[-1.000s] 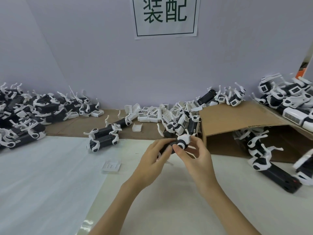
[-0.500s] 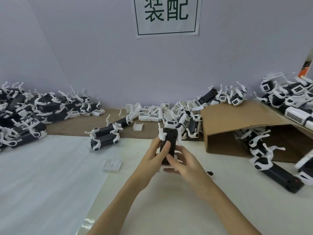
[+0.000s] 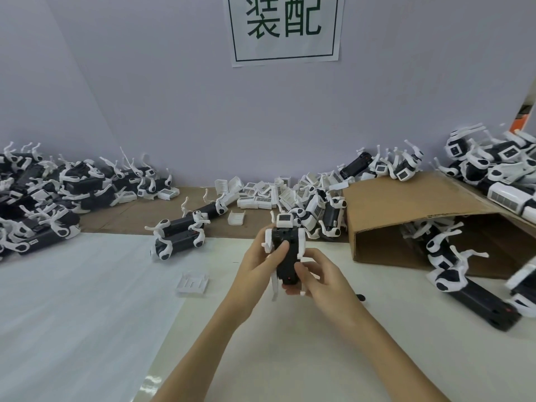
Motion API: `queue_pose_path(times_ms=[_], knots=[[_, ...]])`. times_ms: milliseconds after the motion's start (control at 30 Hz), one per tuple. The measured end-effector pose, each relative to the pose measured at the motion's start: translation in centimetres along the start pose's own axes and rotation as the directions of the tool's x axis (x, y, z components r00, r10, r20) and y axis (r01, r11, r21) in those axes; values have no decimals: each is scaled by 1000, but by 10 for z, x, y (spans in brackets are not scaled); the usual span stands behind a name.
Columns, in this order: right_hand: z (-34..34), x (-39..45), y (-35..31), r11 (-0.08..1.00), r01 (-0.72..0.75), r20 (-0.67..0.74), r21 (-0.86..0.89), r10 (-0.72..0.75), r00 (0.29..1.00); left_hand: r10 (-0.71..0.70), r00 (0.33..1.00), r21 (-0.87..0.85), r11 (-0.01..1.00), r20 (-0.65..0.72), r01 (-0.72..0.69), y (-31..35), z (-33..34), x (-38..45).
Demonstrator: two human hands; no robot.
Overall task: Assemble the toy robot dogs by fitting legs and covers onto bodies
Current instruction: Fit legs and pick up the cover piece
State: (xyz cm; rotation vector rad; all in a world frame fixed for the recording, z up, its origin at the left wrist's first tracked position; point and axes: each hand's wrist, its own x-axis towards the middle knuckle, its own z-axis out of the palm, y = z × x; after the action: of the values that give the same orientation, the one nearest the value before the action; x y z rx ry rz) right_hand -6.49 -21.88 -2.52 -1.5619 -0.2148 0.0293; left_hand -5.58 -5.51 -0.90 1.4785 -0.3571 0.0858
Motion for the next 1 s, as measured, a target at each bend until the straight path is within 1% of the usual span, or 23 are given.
queue_pose_path(times_ms=[67, 100, 133, 167, 233, 300, 367, 467, 533, 600, 633, 667, 733, 767, 800, 833, 867, 900, 933, 967, 1000], knots=[[-5, 1, 0, 997, 66, -67, -36, -68, 995, 113, 993, 171, 979, -16, -109, 1, -3, 0], [-8, 1, 0, 992, 100, -115, -78, -108, 987, 174, 985, 287, 944, -17, -162, 0, -5, 1], [-12, 2, 0, 983, 131, -158, -127, -151, 976, 216, 976, 367, 908, 0, -201, 1, -7, 1], [-15, 3, -1, 971, 164, -188, -176, -197, 962, 231, 973, 401, 889, 26, -222, 1, -8, 0], [-22, 4, -2, 948, 223, -211, -229, -272, 939, 194, 979, 366, 908, 67, -205, 3, -9, -1], [-25, 5, -1, 941, 251, -220, -227, -300, 928, 118, 991, 249, 960, 67, -131, 8, -6, -2], [-25, 7, 1, 937, 254, -211, -241, -306, 928, 60, 998, 146, 987, 17, -62, 8, -2, -1], [-21, 5, 2, 927, 250, -181, -278, -306, 935, 6, 993, 117, 993, -121, 8, 6, -1, 3], [-18, 3, 2, 896, 273, -201, -349, -356, 912, -59, 986, 80, 994, -156, 72, 2, -4, 5], [-15, 2, 2, 830, 308, -226, -465, -448, 865, -97, 973, 60, 992, -207, 112, 3, -7, 6], [-14, 1, 2, 782, 329, -214, -529, -498, 840, -108, 965, 45, 991, -240, 122, 5, -6, 6], [-13, 0, 2, 718, 356, -175, -598, -551, 816, -118, 956, 26, 991, -269, 130, 6, -5, 6], [-8, -2, 3, 543, 427, -42, -723, -652, 757, -142, 934, -36, 990, -327, 138, 4, -1, 5], [-5, -3, 4, 474, 464, 23, -749, -681, 732, -149, 912, -75, 989, -381, 130, 3, 1, 5], [-2, -5, 4, 445, 495, 71, -746, -686, 724, -156, 875, -106, 987, -458, 121, 2, 1, 4], [2, -6, 3, 458, 517, 101, -723, -671, 734, -157, 826, -130, 986, -541, 102, 1, -1, 5], [6, -7, 3, 505, 526, 109, -685, -642, 759, -140, 785, -150, 987, -603, 61, 0, -4, 5], [9, -8, 2, 571, 520, 100, -635, -607, 789, -102, 766, -157, 988, -634, 2, 0, -9, 6], [11, -8, 2, 626, 504, 82, -595, -577, 813, -49, 766, -141, 988, -641, -55, 1, -14, 7], [13, -8, 2, 652, 486, 72, -582, -554, 830, 19, 777, -99, 989, -629, -105, 3, -19, 7], [13, -7, 3, 656, 468, 83, -592, -528, 845, 90, 795, -50, 987, -600, -150, 6, -22, 7]])
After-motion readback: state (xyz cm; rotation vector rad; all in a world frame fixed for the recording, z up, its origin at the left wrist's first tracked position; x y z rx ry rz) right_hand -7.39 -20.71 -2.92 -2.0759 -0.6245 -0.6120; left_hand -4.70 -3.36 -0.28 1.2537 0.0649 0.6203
